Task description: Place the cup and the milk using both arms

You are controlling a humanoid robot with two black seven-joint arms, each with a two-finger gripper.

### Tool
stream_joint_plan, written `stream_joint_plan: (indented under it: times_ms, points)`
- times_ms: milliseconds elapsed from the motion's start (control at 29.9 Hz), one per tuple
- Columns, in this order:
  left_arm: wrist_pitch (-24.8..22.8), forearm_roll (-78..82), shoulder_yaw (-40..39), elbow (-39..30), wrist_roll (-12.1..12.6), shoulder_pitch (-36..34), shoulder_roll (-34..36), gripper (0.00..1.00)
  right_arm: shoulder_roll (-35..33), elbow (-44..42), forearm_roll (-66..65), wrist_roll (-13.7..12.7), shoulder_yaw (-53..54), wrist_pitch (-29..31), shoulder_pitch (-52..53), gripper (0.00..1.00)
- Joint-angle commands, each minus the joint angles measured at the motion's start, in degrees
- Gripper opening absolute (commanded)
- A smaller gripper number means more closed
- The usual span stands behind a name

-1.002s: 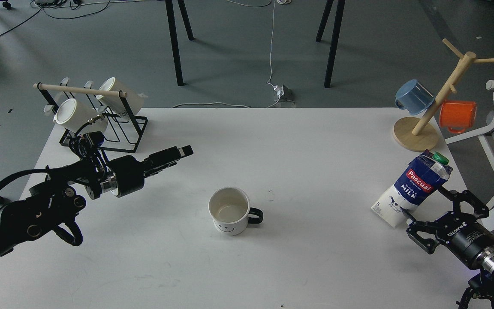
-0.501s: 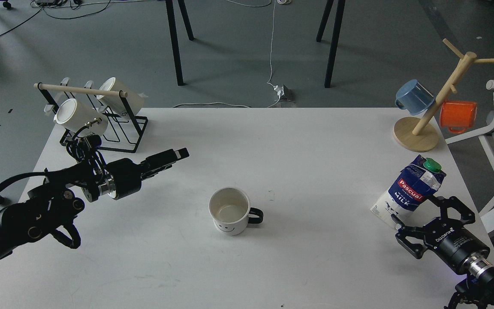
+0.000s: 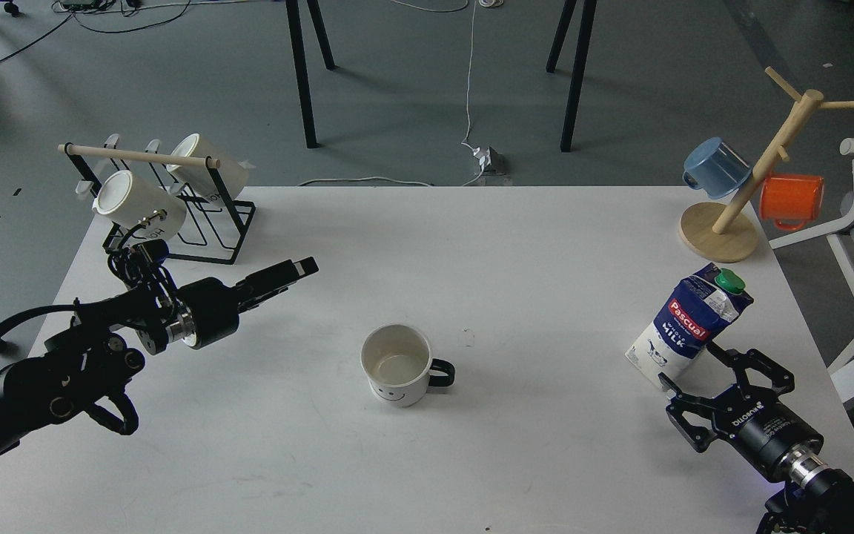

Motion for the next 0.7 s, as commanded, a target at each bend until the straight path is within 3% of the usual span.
stream_joint_plan:
  times_ms: [0,668]
  points:
    - [0.00,0.00,0.00,0.02,0.00,0.00,0.07,0.98,-0.08,0.08,0.18,0.08,0.76,0.00,-0.01,0.79]
    - [0.00,0.00,0.00,2.13,0.00,0.09,-0.11,0.98,-4.03,-1.07,0.62,2.72,6.56,0.00,-2.03,0.83]
